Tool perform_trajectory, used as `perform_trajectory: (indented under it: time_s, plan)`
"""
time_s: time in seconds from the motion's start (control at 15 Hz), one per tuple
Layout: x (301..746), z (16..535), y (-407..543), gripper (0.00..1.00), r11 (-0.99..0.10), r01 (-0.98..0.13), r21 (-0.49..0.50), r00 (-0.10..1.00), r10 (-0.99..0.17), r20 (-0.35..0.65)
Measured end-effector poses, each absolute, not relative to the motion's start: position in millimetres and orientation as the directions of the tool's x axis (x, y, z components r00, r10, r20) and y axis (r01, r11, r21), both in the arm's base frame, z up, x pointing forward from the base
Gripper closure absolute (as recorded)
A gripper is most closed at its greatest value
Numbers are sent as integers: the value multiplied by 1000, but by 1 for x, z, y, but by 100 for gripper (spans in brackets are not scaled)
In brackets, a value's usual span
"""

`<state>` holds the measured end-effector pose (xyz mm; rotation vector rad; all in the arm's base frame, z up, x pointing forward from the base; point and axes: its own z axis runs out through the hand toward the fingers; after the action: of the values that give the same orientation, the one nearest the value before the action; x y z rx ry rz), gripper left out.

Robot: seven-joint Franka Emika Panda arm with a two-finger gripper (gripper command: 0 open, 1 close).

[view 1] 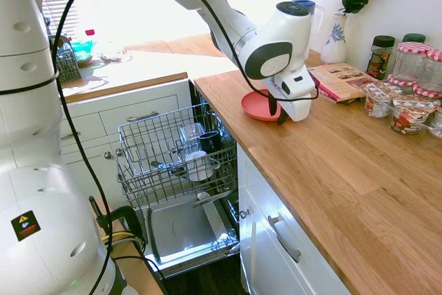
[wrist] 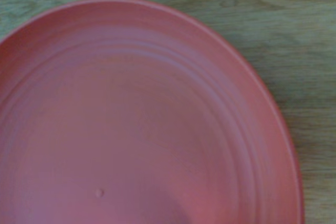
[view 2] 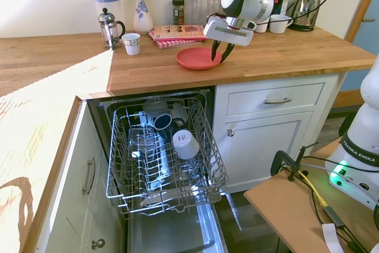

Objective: Put the plate in the dishwasher

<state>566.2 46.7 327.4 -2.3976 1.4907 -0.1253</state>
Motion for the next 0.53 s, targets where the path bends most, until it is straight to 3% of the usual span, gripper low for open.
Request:
perform_trajectory:
  time_s: [0.53]
  plan:
    - [570,332,56,100,-418,-846,-331,466,-881,-81]
